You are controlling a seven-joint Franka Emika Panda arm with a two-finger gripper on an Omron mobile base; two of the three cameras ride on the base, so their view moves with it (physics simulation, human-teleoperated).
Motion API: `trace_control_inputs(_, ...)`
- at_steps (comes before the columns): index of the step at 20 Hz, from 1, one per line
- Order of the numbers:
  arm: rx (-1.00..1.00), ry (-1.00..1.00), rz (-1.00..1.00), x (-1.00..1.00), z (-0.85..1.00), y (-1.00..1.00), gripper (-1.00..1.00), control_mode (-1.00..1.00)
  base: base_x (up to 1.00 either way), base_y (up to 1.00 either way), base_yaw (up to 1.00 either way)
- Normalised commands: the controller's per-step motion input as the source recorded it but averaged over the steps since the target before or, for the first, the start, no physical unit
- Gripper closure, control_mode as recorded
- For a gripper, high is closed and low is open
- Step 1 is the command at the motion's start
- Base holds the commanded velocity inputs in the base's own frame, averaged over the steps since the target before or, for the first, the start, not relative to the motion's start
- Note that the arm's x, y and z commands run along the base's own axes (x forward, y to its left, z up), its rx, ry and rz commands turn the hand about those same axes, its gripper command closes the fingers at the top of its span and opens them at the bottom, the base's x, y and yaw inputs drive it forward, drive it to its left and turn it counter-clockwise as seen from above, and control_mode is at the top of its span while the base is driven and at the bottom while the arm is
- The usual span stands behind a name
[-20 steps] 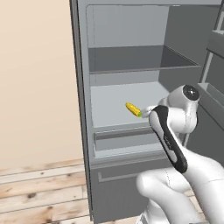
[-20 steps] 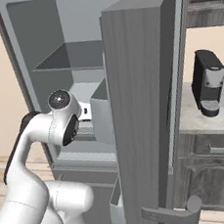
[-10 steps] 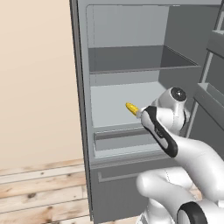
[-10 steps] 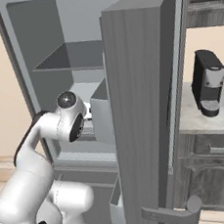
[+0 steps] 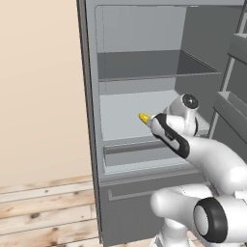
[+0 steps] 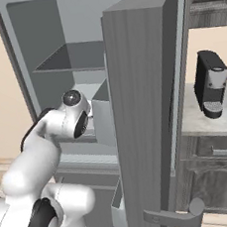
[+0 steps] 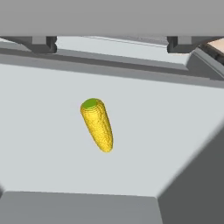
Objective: Take the cheese, fish, and corn from the fridge and place them on the plate on the dining counter to create an appetizer plate.
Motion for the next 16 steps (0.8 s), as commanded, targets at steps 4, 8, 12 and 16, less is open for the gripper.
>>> trace_control_inputs(4, 0.0, 0.0, 0.0, 0.39, -0.04, 0.0, -1.0, -1.0, 0.0, 0.0, 0.0)
trace_control_inputs(8, 0.0, 0.0, 0.0, 0.41, -0.14, 0.0, -1.0, -1.0, 0.0, 0.0, 0.0)
trace_control_inputs(12, 0.0, 0.0, 0.0, 0.34, -0.22, -0.01, -1.0, -1.0, 0.0, 0.0, 0.0)
trace_control_inputs(16, 0.0, 0.0, 0.02, 0.3, -0.34, -0.03, -1.0, -1.0, 0.0, 0.0, 0.0)
